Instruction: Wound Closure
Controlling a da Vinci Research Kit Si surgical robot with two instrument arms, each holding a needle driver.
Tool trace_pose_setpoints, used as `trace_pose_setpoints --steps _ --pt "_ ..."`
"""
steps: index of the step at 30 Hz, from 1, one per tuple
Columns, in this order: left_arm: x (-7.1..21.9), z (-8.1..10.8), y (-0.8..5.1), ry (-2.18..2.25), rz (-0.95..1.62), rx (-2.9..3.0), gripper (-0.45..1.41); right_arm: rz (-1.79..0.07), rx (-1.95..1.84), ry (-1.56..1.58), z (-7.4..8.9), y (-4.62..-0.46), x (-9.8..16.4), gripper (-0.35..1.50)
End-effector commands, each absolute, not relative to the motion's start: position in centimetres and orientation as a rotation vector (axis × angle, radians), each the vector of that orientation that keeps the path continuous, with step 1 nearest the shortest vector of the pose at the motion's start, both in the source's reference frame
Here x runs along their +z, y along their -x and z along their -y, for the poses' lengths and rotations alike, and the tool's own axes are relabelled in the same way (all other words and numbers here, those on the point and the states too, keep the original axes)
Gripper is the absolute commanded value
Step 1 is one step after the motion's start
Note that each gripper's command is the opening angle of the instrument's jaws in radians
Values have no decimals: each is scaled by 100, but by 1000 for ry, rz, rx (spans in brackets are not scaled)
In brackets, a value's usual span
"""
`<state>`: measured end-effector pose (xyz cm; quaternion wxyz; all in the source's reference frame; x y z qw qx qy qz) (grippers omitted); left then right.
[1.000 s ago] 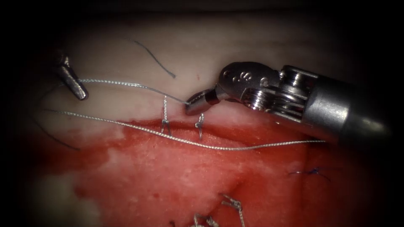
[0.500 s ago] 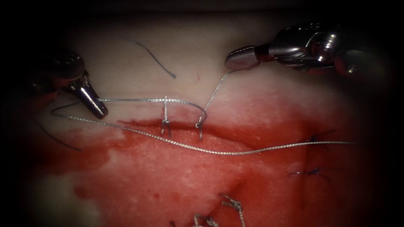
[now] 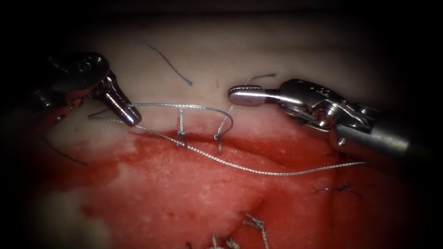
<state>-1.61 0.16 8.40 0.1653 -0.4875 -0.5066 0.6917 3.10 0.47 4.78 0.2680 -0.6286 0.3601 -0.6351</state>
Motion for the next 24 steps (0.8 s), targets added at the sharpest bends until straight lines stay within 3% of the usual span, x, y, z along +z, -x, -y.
trace_pose_setpoints --steps 1,8,13,17,24 --pt "837 -32 161 1401 1430 1973 -45 -1066 -1703 1704 -44 -331 467 -35" --pt "868 -37 163 1387 1437 1948 -45 -1295 -1657 1698 -13 -361 460 -35" --pt "887 -33 162 1388 1428 1976 -45 -1405 -1474 1669 -15 -358 455 -35" --pt "908 -27 165 1540 1271 2125 -45 -1552 -1213 1549 -16 -356 458 -35" --pt "916 -29 168 1621 1233 2076 -45 -1618 -1039 1464 -19 -342 471 -35"
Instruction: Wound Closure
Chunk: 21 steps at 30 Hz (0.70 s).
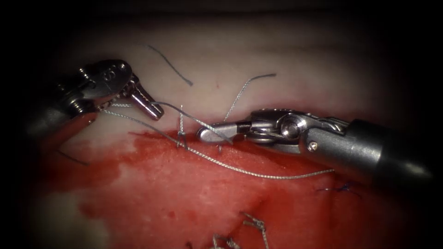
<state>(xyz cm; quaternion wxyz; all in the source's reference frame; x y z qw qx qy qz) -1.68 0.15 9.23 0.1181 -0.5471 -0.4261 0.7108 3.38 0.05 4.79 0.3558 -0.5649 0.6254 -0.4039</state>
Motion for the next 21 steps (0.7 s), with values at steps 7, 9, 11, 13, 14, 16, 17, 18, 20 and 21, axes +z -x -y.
trace_pose_setpoints --steps 7,9,11,13,14,16,17,18,20,21 --pt "928 -46 165 1756 1278 1781 -45 -1633 -1051 1449 -17 -339 468 -35" --pt "929 -49 165 1797 1267 1698 -45 -1640 -1033 1458 -19 -334 468 -35" --pt "933 -53 163 1848 1242 1589 -45 -1656 -1014 1469 -21 -329 467 -35" --pt "936 -56 163 1837 1251 1569 -45 -1663 -1014 1469 -23 -328 467 -35" --pt "937 -58 163 1819 1266 1556 -45 -1672 -1017 1470 -23 -329 467 -35" --pt "938 -59 164 1821 1265 1554 -45 -1646 -1051 1539 -23 -329 466 -35" --pt "937 -58 164 1825 1263 1551 -45 -1628 -1072 1583 -23 -330 466 -35" --pt "934 -56 163 1835 1259 1533 -45 -1608 -1094 1627 -23 -332 467 -35" --pt "930 -54 164 1826 1268 1537 -45 -1595 -1104 1647 -21 -336 469 -35" --pt "927 -51 164 1818 1273 1557 -45 -1577 -1113 1673 -20 -338 470 -35"
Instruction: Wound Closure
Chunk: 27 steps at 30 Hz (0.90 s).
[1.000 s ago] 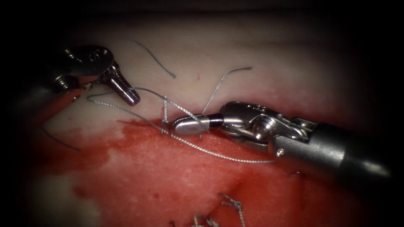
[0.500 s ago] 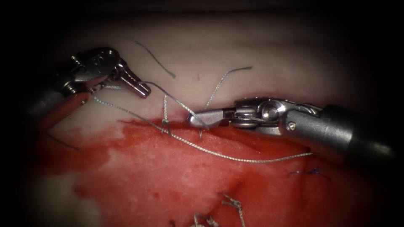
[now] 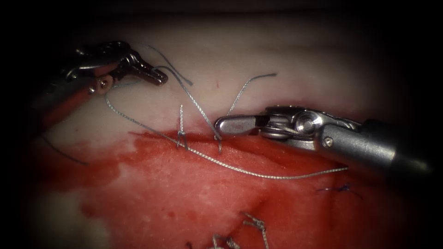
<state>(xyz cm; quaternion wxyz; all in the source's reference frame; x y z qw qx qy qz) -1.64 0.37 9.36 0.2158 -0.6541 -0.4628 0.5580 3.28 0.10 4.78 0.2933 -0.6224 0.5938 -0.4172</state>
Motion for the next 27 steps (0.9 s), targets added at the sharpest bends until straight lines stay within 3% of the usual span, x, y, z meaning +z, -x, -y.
trace_pose_setpoints --steps 1,7,13,19,27 --pt "923 -48 164 1807 1279 1582 -45 -1531 -1140 1731 -21 -340 471 -35" --pt "909 -34 165 1399 1508 1637 -45 -1390 -1208 1849 -36 -334 471 -35" --pt "900 -37 181 1321 1602 1448 -45 -1301 -1415 1848 -27 -336 480 -35" --pt "900 -53 172 1371 1622 1259 -45 -1326 -1414 2014 -15 -331 466 -35" --pt "892 -46 165 1291 1605 1442 -45 -1406 -1272 2161 -16 -342 467 -35"
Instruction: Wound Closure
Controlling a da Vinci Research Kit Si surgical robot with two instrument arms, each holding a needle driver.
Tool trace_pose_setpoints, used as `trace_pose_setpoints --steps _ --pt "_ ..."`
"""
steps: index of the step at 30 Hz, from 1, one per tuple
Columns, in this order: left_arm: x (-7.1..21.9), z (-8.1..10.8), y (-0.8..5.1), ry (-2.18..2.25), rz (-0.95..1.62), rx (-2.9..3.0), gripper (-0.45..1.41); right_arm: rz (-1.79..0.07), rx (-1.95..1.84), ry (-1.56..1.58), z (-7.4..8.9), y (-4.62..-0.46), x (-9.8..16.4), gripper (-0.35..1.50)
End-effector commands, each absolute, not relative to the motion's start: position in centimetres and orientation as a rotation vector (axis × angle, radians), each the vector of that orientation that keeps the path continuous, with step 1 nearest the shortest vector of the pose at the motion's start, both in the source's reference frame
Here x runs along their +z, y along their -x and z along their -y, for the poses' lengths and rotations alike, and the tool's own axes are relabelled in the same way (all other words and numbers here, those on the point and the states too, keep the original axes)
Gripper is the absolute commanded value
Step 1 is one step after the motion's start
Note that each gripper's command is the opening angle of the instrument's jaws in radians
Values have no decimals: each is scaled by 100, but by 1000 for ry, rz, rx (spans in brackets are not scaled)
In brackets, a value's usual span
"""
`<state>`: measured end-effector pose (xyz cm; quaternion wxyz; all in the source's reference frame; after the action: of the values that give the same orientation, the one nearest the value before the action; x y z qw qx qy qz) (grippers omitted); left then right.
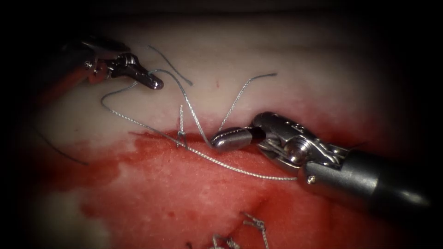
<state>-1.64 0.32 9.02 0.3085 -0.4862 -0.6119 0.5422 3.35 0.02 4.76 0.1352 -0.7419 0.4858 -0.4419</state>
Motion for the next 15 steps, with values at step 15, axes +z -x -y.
trace_pose_setpoints --steps 15 --pt "900 -26 168 1121 1577 1738 -45 -1367 -1254 2155 -22 -349 471 -35"
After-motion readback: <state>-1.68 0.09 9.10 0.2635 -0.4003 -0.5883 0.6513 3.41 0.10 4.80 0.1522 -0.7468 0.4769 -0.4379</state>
